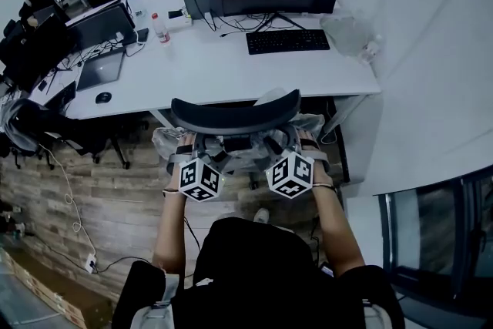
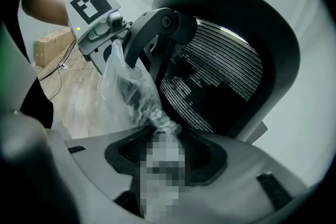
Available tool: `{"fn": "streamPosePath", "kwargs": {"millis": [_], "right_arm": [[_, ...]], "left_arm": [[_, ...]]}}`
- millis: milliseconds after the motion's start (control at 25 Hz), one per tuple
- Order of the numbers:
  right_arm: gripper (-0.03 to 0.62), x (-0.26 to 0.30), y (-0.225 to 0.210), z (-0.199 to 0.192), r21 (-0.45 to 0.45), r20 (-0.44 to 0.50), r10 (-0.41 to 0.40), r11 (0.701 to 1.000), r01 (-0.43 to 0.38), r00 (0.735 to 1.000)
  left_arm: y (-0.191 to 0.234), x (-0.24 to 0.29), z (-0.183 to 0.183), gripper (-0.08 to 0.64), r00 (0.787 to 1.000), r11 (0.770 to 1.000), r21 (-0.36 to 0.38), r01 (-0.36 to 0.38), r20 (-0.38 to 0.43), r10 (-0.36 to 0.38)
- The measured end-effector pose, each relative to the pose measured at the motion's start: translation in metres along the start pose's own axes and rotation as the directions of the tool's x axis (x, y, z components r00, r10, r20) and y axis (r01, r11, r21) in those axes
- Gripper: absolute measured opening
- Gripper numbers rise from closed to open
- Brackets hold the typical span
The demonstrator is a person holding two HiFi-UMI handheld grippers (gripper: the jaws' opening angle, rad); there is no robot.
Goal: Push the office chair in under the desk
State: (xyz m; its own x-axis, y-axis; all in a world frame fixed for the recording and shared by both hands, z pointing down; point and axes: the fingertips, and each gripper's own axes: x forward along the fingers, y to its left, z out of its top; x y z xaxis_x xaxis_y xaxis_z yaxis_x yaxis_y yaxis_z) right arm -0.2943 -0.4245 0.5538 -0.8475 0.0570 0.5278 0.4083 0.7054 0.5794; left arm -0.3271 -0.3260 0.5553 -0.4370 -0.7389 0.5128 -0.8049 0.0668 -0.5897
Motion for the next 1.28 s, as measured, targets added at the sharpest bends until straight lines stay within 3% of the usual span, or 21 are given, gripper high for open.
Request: {"fn": "streamPosePath", "kwargs": {"millis": [720, 1280], "right_arm": [[0.185, 0.037, -0.021, 0.008, -0.025, 0.011, 0.008, 1.000, -0.008, 1.000], [0.186, 0.078, -0.050, 0.016, 0.007, 0.030, 0.005, 1.000, -0.005, 1.000]], "left_arm": [[0.032, 0.026, -0.012, 0.354, 1.000, 0.999, -0.026, -0.028, -0.015, 0.027], [0.070, 0.056, -0.022, 0.354, 0.999, 0.998, -0.044, -0.044, -0.009, 0.043]]}}
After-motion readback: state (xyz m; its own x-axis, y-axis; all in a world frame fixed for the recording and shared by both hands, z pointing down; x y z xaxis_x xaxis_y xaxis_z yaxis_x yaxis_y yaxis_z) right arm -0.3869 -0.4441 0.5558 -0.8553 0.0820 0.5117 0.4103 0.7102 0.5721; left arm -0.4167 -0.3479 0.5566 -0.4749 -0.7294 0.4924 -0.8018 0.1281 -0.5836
